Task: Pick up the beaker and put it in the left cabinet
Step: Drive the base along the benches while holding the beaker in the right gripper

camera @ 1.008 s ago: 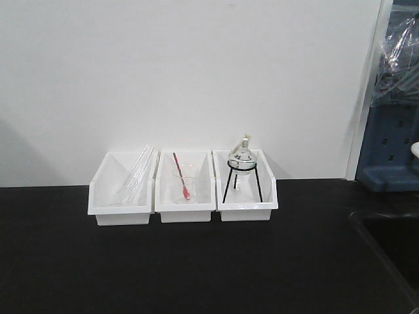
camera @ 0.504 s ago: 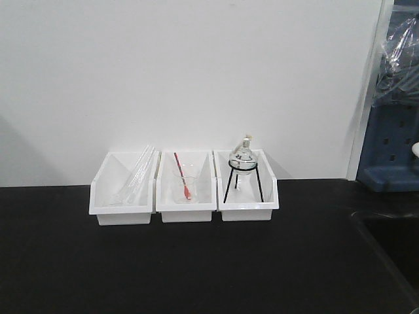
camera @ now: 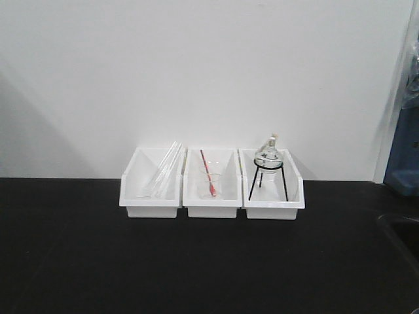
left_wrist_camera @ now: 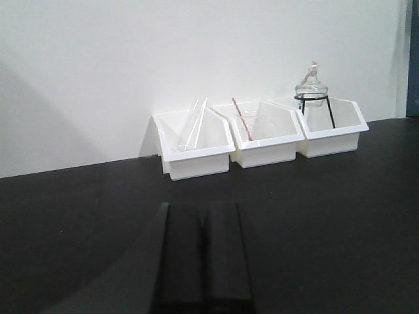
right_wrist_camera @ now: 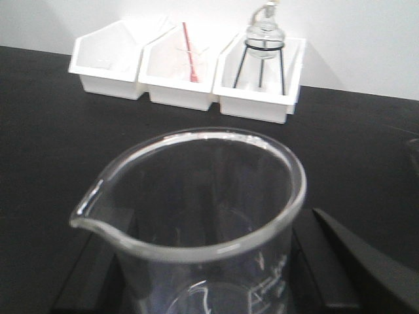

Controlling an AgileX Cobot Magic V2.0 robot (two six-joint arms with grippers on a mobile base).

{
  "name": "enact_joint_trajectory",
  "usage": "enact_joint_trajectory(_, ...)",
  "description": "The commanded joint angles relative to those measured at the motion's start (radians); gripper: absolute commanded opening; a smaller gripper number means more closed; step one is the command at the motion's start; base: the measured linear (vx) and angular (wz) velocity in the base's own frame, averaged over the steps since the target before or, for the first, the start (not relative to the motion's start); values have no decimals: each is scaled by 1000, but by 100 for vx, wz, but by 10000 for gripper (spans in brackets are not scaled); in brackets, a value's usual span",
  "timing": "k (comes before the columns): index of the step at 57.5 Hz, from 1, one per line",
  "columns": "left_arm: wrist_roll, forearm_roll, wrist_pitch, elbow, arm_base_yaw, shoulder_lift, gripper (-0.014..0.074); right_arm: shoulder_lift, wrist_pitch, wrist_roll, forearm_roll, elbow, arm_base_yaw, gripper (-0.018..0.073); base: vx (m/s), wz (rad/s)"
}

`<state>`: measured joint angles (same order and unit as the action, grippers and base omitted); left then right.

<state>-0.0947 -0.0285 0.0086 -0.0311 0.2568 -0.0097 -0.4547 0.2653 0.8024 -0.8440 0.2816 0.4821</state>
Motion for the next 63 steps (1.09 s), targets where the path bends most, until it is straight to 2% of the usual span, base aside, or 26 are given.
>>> enact_joint_trajectory(1,3,-8,-84,-16,4,-19,1,0,-48,0,-27,30,-2,-5,-7,26)
enact_joint_trajectory(22,3,-8,-84,-16,4,-19,1,0,-48,0,-27,30,-2,-5,-8,40)
enact_joint_trajectory(63,3,-8,-84,-16,4,-19,1,0,-48,0,-27,30,-2,-5,-12,66)
